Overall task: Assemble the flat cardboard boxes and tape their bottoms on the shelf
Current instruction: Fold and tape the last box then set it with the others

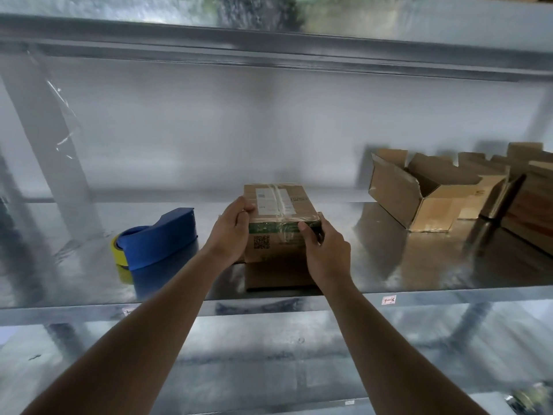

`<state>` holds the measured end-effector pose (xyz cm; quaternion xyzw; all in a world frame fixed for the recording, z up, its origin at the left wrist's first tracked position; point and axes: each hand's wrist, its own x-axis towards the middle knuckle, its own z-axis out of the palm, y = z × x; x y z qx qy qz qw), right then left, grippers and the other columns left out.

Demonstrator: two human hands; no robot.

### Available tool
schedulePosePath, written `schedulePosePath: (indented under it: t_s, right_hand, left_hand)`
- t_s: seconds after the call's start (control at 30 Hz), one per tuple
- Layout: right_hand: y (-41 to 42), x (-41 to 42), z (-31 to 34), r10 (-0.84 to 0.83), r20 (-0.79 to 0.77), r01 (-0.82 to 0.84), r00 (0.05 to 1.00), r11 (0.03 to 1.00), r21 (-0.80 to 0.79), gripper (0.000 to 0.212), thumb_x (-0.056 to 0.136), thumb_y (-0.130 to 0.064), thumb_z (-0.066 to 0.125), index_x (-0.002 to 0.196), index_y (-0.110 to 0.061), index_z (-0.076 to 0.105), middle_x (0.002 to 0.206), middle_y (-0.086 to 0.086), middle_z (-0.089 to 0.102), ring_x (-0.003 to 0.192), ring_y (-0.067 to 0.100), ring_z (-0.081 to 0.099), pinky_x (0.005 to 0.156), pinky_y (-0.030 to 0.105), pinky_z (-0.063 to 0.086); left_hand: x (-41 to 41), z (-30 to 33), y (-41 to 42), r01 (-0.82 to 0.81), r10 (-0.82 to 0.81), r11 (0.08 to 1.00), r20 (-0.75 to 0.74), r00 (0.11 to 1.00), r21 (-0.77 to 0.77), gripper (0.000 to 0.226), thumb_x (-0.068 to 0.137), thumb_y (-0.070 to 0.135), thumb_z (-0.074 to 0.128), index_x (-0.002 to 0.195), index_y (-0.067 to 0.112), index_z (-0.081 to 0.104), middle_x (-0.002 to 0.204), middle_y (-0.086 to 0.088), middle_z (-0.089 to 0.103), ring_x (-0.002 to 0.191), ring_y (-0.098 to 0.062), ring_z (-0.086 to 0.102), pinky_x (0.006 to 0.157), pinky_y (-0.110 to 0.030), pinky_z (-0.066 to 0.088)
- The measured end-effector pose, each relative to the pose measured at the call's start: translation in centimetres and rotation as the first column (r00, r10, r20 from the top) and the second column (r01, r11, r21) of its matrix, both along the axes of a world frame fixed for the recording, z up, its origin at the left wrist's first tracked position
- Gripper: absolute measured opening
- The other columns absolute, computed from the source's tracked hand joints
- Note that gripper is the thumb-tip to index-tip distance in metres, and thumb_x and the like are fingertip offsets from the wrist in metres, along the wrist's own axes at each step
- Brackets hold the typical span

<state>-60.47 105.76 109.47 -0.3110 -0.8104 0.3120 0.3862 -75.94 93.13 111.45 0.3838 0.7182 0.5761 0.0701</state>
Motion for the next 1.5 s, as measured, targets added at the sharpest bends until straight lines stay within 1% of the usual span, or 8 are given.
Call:
schedulePosePath:
  t_s: [0.13, 0.3, 0.63, 0.93, 1.1, 1.23, 1.33, 1.5]
  right_hand:
    - [0.9, 0.6, 0.2, 0.064, 0.038, -0.065, 0.997, 0.998, 0.022, 0.058, 0.099, -0.056, 0.058, 0.145, -0.021, 0.054, 0.134, -0.002, 0.068, 0.121, 0.021, 0.066, 0.093, 0.024, 0.056]
    - [-0.3, 0.1, 1.1, 0.006, 0.111, -0.010, 0.994, 0.999, 0.032, 0.119, 0.068, -0.099, 0.048, 0.160, -0.027, 0.029, 0.150, 0.000, 0.057, 0.132, 0.026, 0.059, 0.103, 0.051, 0.055]
    - [0.0, -0.4, 2.4, -0.058, 0.146, 0.042, 0.988, 0.993, 0.109, 0.074, 0.082, -0.064, 0.077, 0.144, -0.029, 0.053, 0.131, -0.009, 0.068, 0.112, 0.017, 0.067, 0.090, 0.039, 0.060]
    - [3.0, 1.9, 2.6, 0.230, -0.119, -0.254, 0.966, 0.928, -0.274, 0.046, 0.100, -0.017, 0.068, 0.145, -0.024, 0.060, 0.124, 0.000, 0.074, 0.107, 0.021, 0.073, 0.089, 0.052, 0.062]
    - [1.9, 1.6, 1.2, 0.175, -0.266, -0.260, 0.948, 0.908, -0.328, 0.041, 0.103, -0.023, 0.062, 0.144, -0.027, 0.060, 0.132, 0.000, 0.070, 0.116, 0.022, 0.069, 0.091, 0.054, 0.061]
    - [1.7, 1.6, 0.4, 0.159, -0.321, -0.280, 0.934, 0.881, -0.380, 0.034, 0.107, -0.032, 0.054, 0.140, -0.031, 0.064, 0.124, -0.007, 0.074, 0.117, 0.017, 0.069, 0.093, 0.049, 0.062]
    - [2.3, 1.5, 0.2, 0.118, -0.338, -0.275, 0.934, 0.839, -0.469, 0.031, 0.105, -0.030, 0.058, 0.134, -0.029, 0.070, 0.120, -0.005, 0.076, 0.115, 0.021, 0.071, 0.088, 0.053, 0.063]
    - [2.7, 1.2, -0.1, 0.008, -0.411, -0.273, 0.912, 0.760, -0.590, 0.022, 0.099, -0.026, 0.068, 0.117, -0.018, 0.078, 0.106, 0.004, 0.080, 0.100, 0.028, 0.077, 0.077, 0.050, 0.065]
  left_hand:
    - [-0.1, -0.1, -0.3, -0.018, 0.005, 0.996, -0.150, 0.989, -0.084, 0.022, 0.106, 0.042, 0.029, 0.108, 0.037, 0.051, 0.133, 0.004, 0.059, 0.111, -0.026, 0.064, 0.088, -0.052, 0.059]
    - [-0.6, -0.1, -0.5, -0.011, -0.013, 0.992, -0.199, 0.980, -0.123, 0.027, 0.101, 0.053, 0.028, 0.111, 0.040, 0.050, 0.133, 0.004, 0.060, 0.115, -0.025, 0.063, 0.091, -0.050, 0.059]
    - [-1.0, -0.3, -0.5, -0.002, -0.072, 0.972, -0.305, 0.950, -0.236, 0.042, 0.092, 0.063, 0.062, 0.122, 0.040, 0.043, 0.138, 0.014, 0.050, 0.116, -0.016, 0.061, 0.088, -0.036, 0.062]
    - [-2.2, 1.6, -2.0, 0.087, -0.183, 0.921, -0.222, 0.958, -0.380, 0.050, 0.101, 0.040, 0.062, 0.147, 0.033, 0.044, 0.159, 0.013, 0.035, 0.126, -0.008, 0.040, 0.097, -0.023, 0.037]
    - [-3.4, 1.0, -2.5, 0.297, -0.315, 0.905, -0.011, 0.949, -0.305, 0.044, 0.106, 0.047, 0.047, 0.150, 0.046, 0.038, 0.156, 0.029, 0.028, 0.142, -0.010, 0.038, 0.108, -0.031, 0.039]
    - [-3.3, 0.2, -1.8, 0.369, -0.341, 0.923, 0.212, 0.916, -0.106, 0.048, 0.109, 0.039, 0.041, 0.157, 0.039, 0.034, 0.137, 0.036, 0.047, 0.123, 0.007, 0.053, 0.115, -0.029, 0.038]
    - [-3.0, 0.5, -1.4, 0.355, -0.326, 0.932, 0.261, 0.908, -0.073, 0.036, 0.112, 0.028, 0.040, 0.147, 0.033, 0.046, 0.121, 0.043, 0.048, 0.111, 0.012, 0.057, 0.089, -0.007, 0.047]
    - [-3.4, -0.1, -0.9, 0.295, -0.278, 0.954, 0.214, 0.936, -0.049, 0.031, 0.111, 0.021, 0.041, 0.136, 0.030, 0.056, 0.129, 0.033, 0.050, 0.122, -0.008, 0.061, 0.098, -0.023, 0.054]
